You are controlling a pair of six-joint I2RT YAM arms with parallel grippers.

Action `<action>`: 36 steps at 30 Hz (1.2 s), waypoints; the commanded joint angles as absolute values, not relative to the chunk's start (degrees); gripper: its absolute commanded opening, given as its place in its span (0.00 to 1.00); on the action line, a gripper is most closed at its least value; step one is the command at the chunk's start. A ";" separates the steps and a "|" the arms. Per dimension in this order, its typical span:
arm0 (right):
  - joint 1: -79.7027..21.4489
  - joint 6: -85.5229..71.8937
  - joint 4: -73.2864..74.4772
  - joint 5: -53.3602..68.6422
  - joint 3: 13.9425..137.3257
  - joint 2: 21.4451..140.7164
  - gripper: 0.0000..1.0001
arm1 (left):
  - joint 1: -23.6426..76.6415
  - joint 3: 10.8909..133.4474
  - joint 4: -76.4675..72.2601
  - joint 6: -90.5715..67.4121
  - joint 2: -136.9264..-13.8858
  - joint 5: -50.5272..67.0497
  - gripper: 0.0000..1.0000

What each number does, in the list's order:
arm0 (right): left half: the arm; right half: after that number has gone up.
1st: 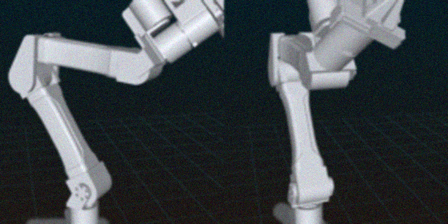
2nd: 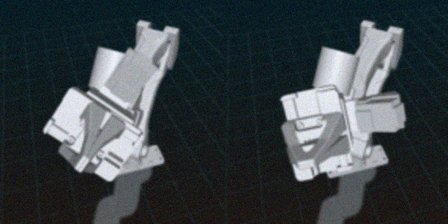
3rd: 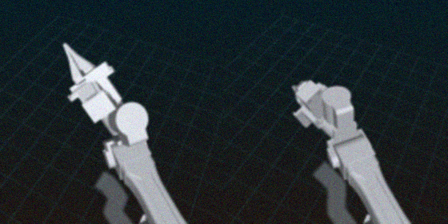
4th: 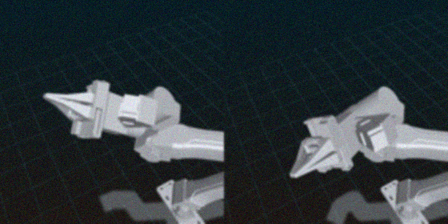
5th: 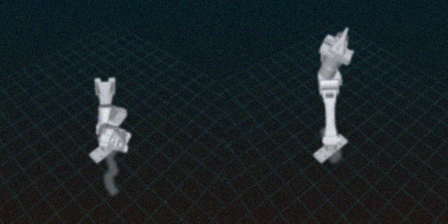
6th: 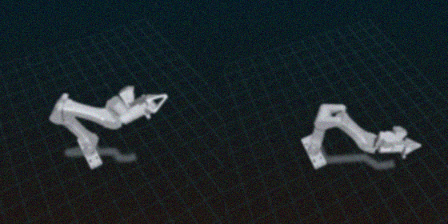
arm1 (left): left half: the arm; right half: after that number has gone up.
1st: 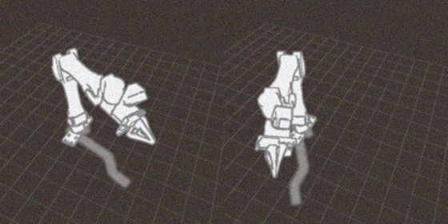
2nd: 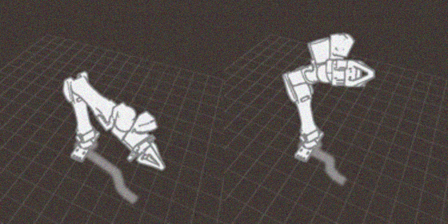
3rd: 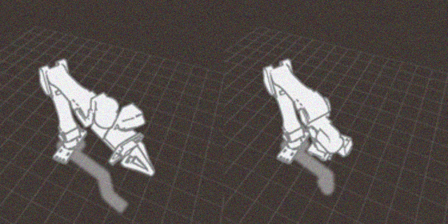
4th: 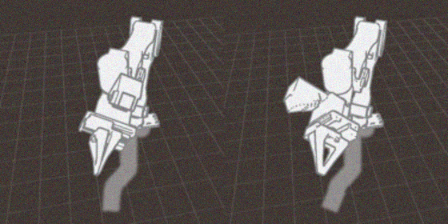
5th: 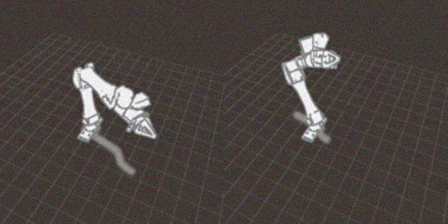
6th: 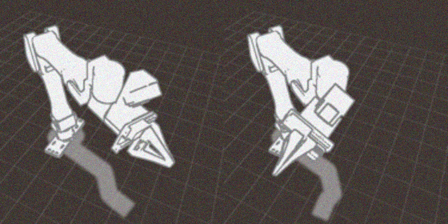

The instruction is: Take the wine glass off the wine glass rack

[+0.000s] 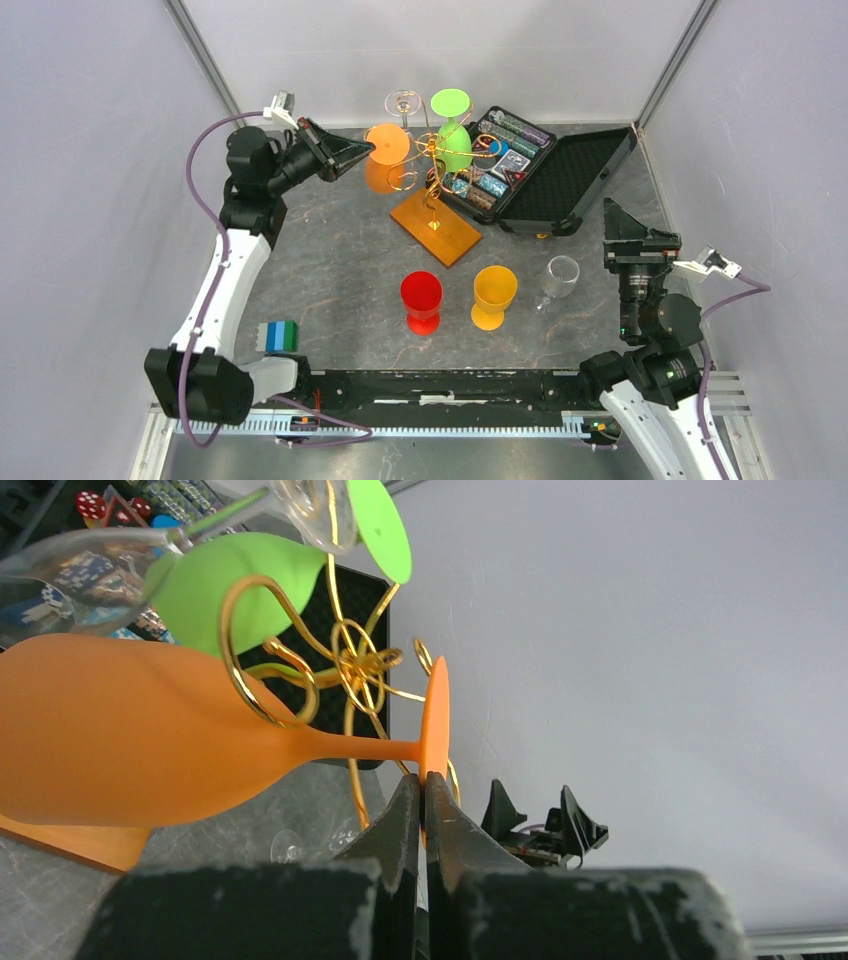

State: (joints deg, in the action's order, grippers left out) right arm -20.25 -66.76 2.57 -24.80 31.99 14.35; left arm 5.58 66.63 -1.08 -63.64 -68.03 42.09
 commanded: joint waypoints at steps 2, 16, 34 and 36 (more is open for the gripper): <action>-20.19 -60.08 -4.55 -14.11 34.29 20.26 0.98 | 5.67 65.25 3.68 -61.45 -60.02 41.68 0.02; -27.81 -58.98 -33.32 15.31 33.85 39.28 0.98 | 5.63 65.15 10.67 -68.72 -43.93 35.63 0.02; -54.14 -47.55 -61.59 9.56 46.63 64.79 0.98 | 5.69 67.03 -9.99 -96.57 -35.36 37.37 0.02; -54.16 -47.96 -64.32 10.23 47.83 66.45 0.98 | 5.72 66.03 -13.61 -100.62 -35.45 37.87 0.02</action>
